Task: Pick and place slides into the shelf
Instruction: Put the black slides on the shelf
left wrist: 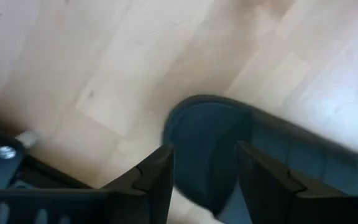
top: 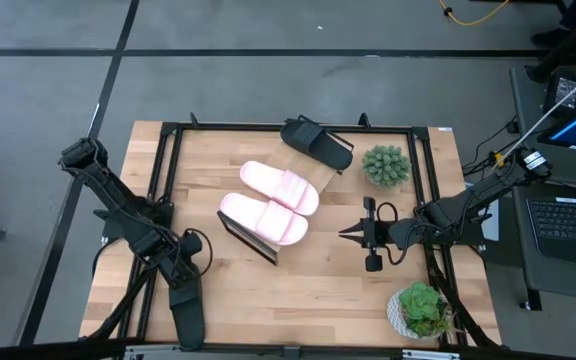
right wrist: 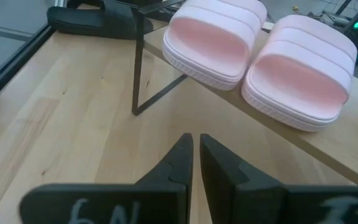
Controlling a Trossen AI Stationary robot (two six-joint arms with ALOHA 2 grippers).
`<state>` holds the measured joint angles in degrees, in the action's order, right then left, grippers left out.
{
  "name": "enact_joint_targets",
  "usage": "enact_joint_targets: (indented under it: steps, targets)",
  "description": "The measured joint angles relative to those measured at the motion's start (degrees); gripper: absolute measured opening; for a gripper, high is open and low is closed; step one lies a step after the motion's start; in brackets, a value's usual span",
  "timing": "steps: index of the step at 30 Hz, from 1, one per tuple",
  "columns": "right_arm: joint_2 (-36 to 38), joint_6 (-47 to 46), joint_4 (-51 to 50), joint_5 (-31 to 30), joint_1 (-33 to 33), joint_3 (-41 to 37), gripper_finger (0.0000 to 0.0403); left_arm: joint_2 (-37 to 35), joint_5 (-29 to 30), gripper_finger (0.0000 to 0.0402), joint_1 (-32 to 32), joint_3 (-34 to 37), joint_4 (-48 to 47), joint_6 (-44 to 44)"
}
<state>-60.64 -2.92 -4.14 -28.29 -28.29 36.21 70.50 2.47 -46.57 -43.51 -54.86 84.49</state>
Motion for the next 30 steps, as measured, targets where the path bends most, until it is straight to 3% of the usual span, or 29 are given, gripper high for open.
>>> enact_joint_targets:
  steps: [5, 11, 18, 30]
  targets:
    - [0.0, 0.0, 0.0, 0.0, 0.0, 0.0, 0.0032, 0.0, -1.2, 0.0153, 0.0, 1.8, 0.2, -0.6]
    - [0.0, 0.0, 0.0, 0.0, 0.0, 0.0, 0.0032, 0.0, -11.8, 0.0145, 0.0, 4.0, 5.2, -0.7]
    - [0.0, 0.0, 0.0, 0.0, 0.0, 0.0, 0.0032, 0.0, -7.5, 0.0138, 0.0, 4.0, 4.1, -2.4]
    - [0.0, -0.1, 0.1, 0.0, 0.0, 0.0, 0.0032, 0.0, -11.0, 0.0137, 0.0, 4.0, 9.0, -2.4]
